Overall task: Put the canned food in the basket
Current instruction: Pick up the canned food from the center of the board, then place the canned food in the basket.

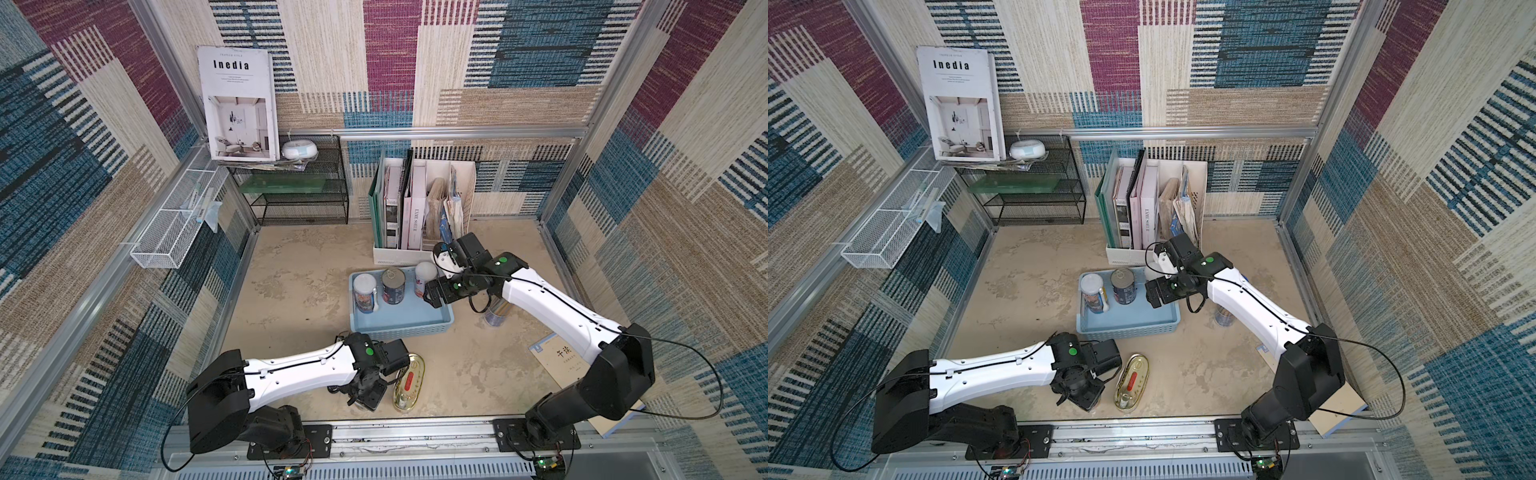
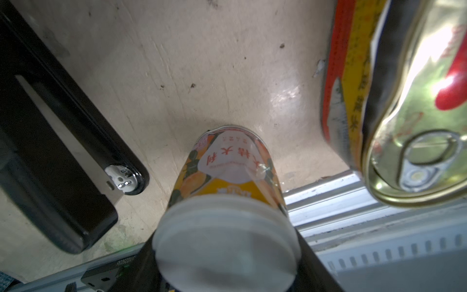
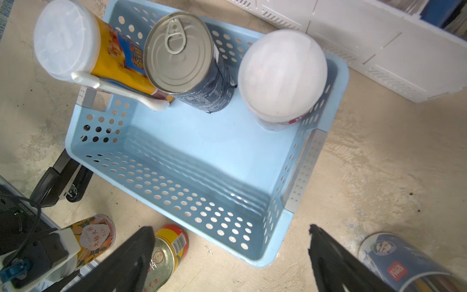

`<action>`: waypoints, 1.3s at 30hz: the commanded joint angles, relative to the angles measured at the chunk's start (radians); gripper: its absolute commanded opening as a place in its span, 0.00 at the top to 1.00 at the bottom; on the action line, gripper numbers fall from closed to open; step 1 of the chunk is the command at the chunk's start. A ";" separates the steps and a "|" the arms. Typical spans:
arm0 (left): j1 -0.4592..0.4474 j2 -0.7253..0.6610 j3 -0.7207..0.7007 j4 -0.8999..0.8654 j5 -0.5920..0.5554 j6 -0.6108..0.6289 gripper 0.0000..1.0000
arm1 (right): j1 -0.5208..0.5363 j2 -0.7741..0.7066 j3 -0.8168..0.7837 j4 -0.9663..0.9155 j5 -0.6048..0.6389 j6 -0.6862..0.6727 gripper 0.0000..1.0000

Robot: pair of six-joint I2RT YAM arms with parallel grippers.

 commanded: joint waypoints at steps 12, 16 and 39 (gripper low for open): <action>0.017 -0.069 0.439 -0.266 -0.093 0.134 0.62 | 0.005 -0.080 -0.008 -0.012 0.000 0.026 0.00; 0.085 0.012 0.629 -0.319 -0.123 0.246 0.62 | 0.005 -0.089 -0.006 -0.017 0.004 0.029 0.00; 0.343 0.421 0.892 -0.241 -0.121 0.498 0.66 | 0.006 -0.171 -0.073 -0.048 -0.018 0.065 0.00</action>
